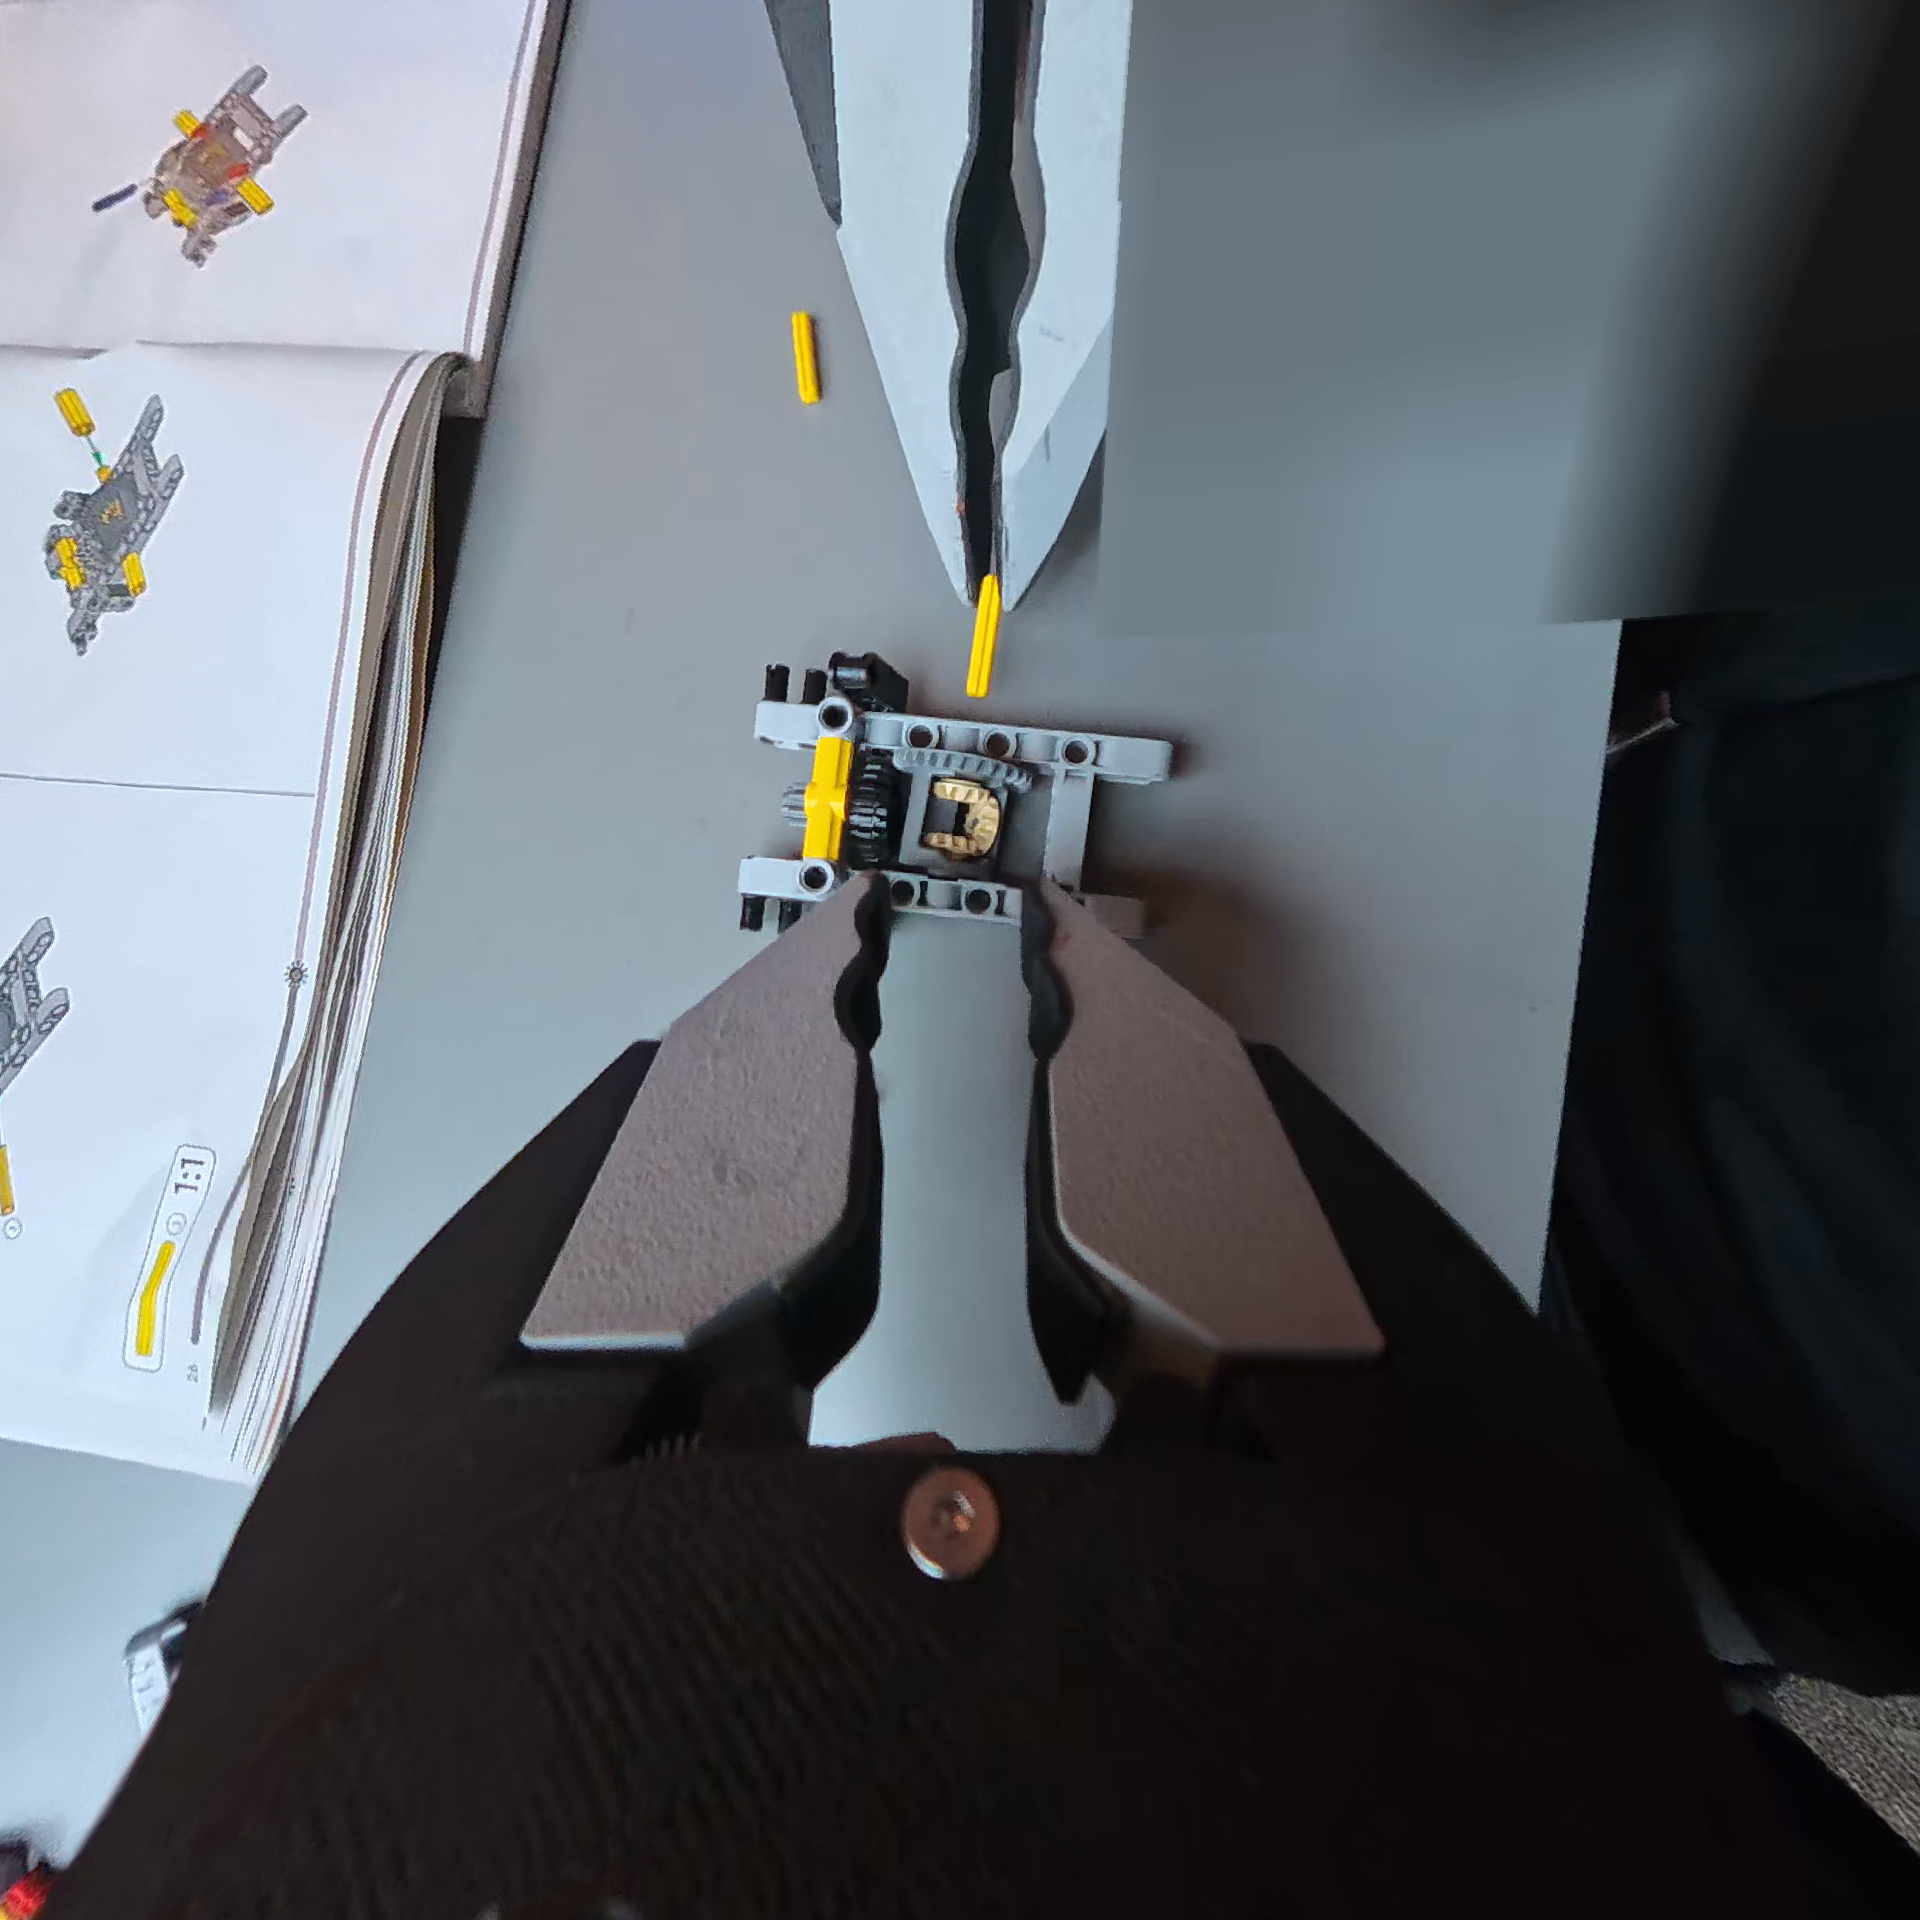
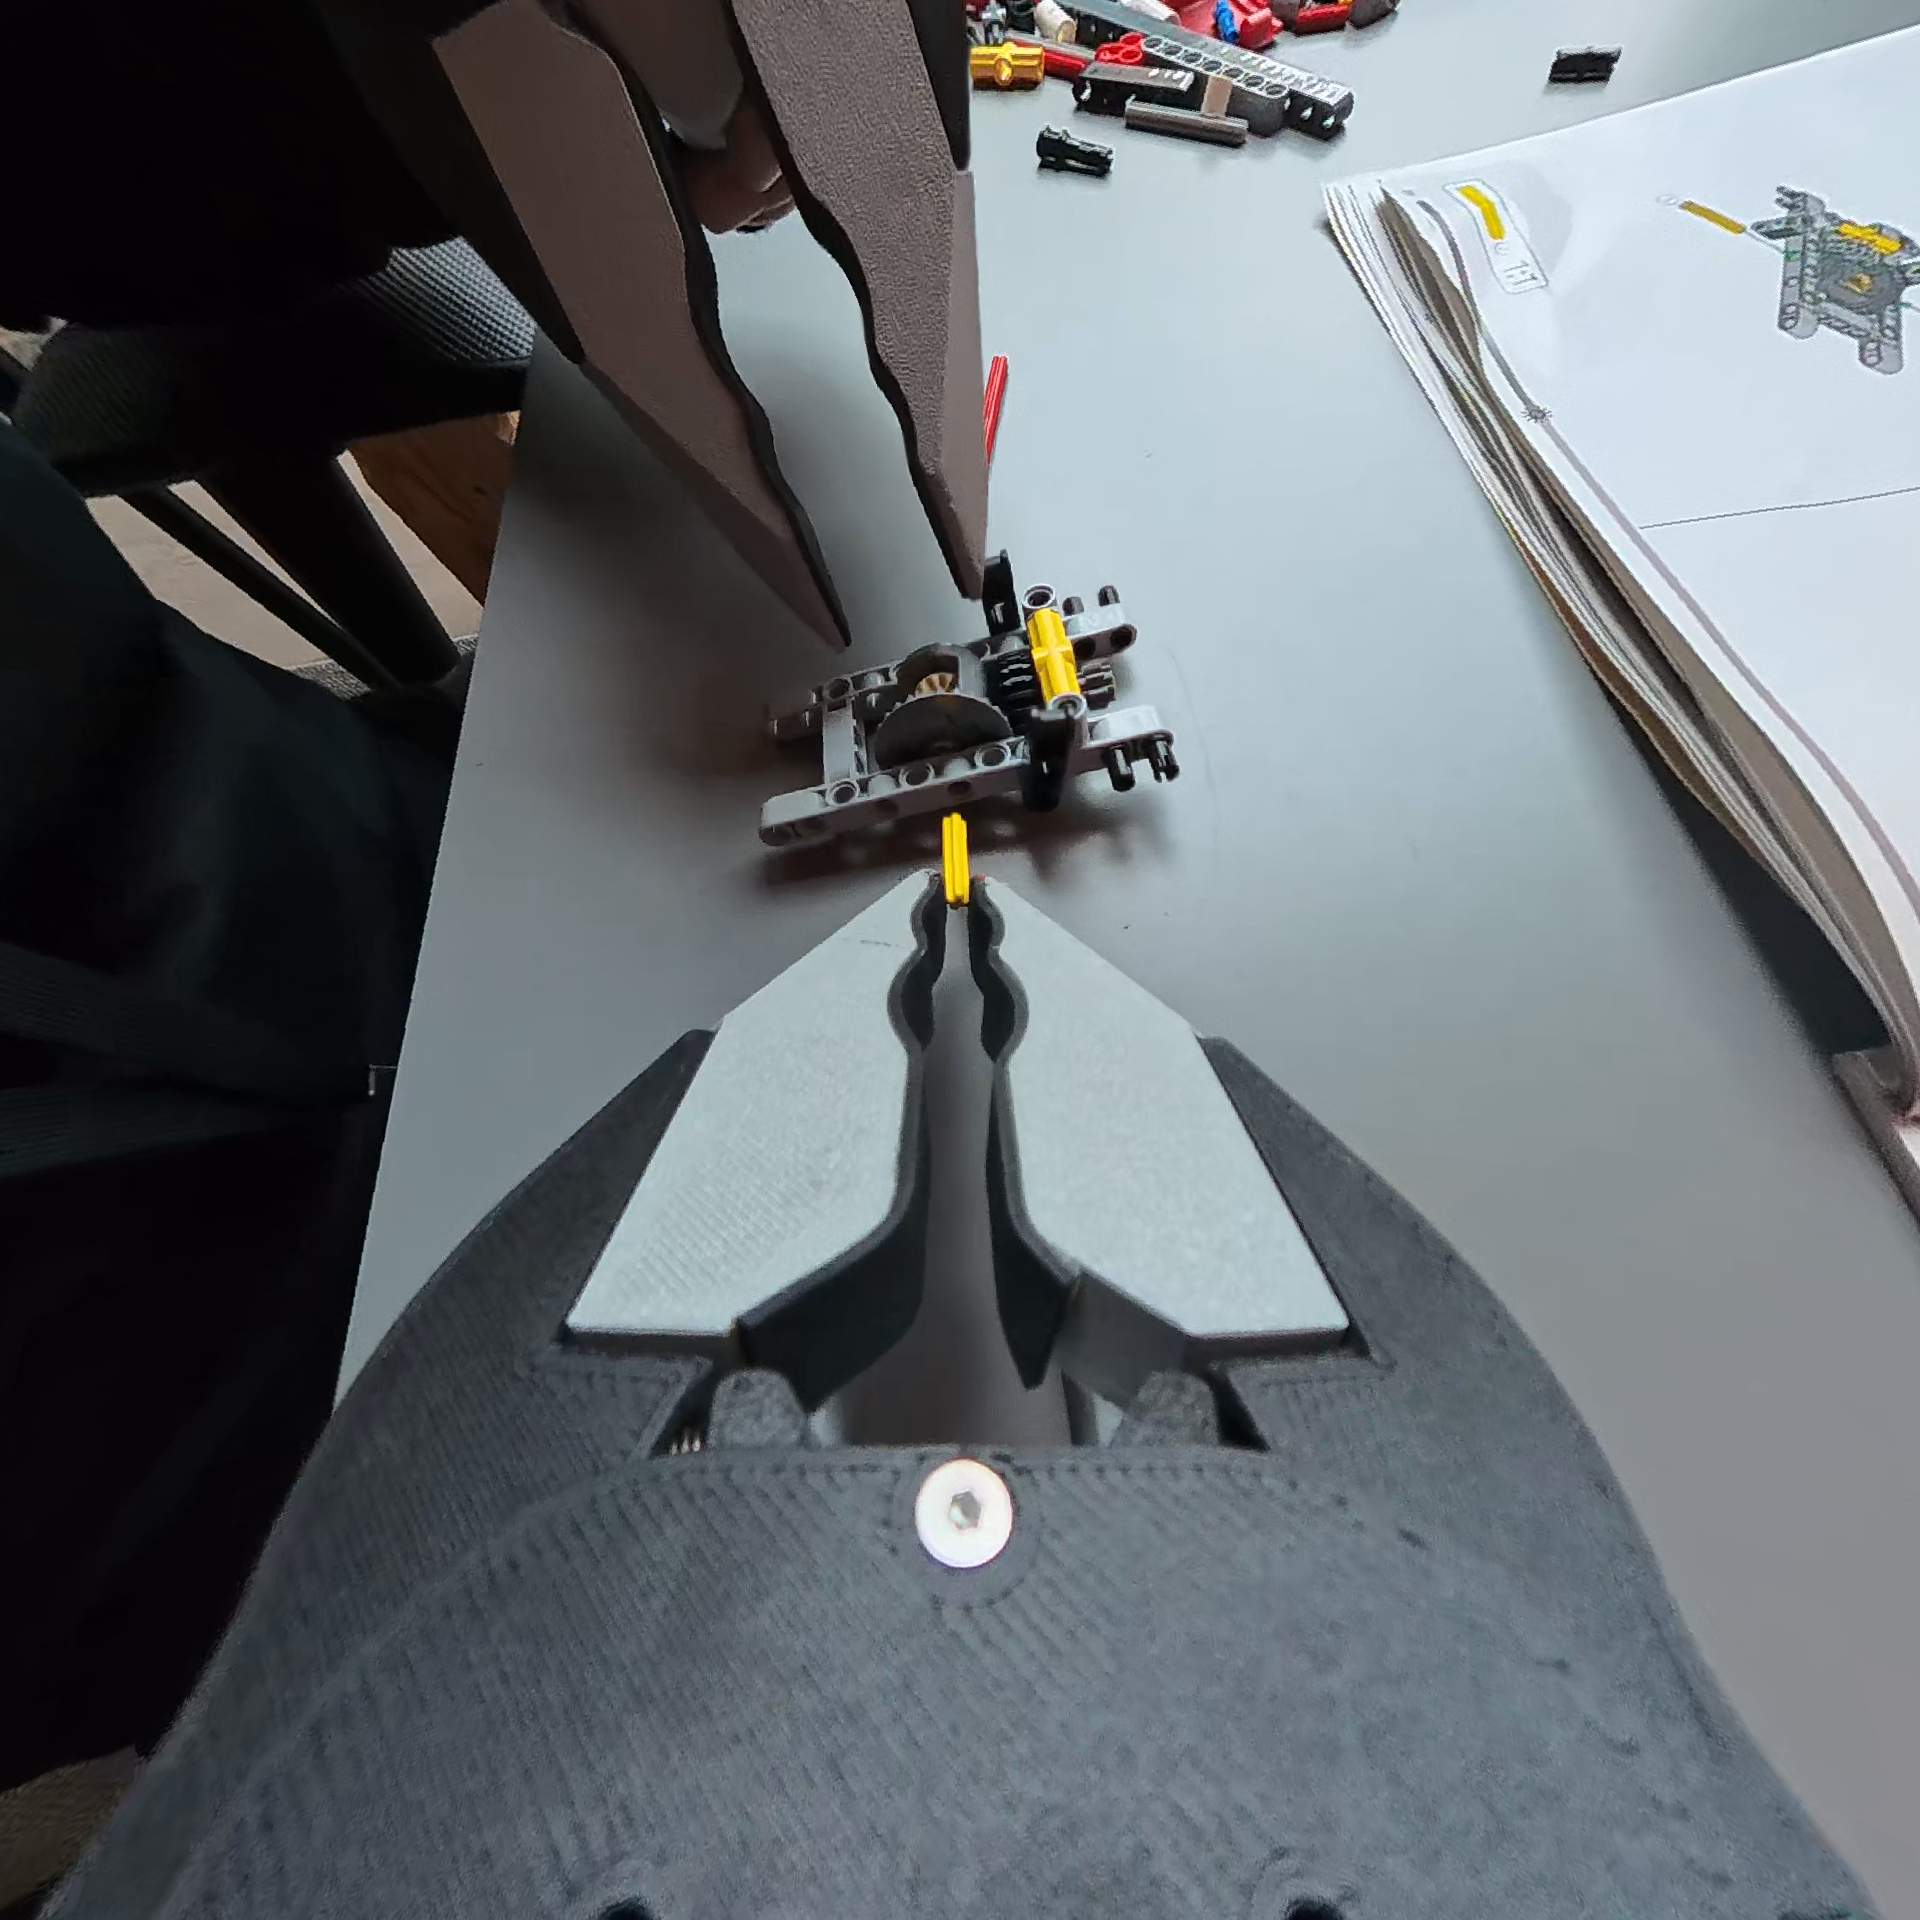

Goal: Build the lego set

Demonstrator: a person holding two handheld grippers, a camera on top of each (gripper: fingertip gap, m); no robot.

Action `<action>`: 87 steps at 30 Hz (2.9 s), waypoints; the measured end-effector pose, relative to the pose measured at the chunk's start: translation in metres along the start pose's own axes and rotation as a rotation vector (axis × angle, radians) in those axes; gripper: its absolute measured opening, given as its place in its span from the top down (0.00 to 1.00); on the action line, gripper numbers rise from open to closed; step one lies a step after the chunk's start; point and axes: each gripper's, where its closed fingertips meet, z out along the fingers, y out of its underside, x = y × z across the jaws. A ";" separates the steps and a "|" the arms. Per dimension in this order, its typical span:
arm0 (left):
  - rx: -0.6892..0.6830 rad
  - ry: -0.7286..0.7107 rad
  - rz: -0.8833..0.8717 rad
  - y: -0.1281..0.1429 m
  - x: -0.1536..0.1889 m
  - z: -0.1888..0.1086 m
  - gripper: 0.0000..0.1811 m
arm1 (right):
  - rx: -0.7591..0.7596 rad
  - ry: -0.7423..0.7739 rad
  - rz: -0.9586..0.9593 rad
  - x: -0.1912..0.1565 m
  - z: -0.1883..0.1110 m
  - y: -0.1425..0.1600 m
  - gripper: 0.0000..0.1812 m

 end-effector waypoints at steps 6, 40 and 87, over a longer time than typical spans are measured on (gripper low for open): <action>-0.011 0.014 0.046 -0.009 0.003 0.008 0.88 | -0.009 0.014 -0.026 0.002 0.002 0.000 1.00; -0.065 -0.005 0.129 0.002 -0.004 -0.005 0.86 | -0.012 0.012 -0.075 0.002 0.004 -0.003 0.99; -0.077 0.100 0.178 -0.001 -0.004 0.018 0.91 | -0.052 0.077 -0.155 0.005 -0.003 0.005 1.00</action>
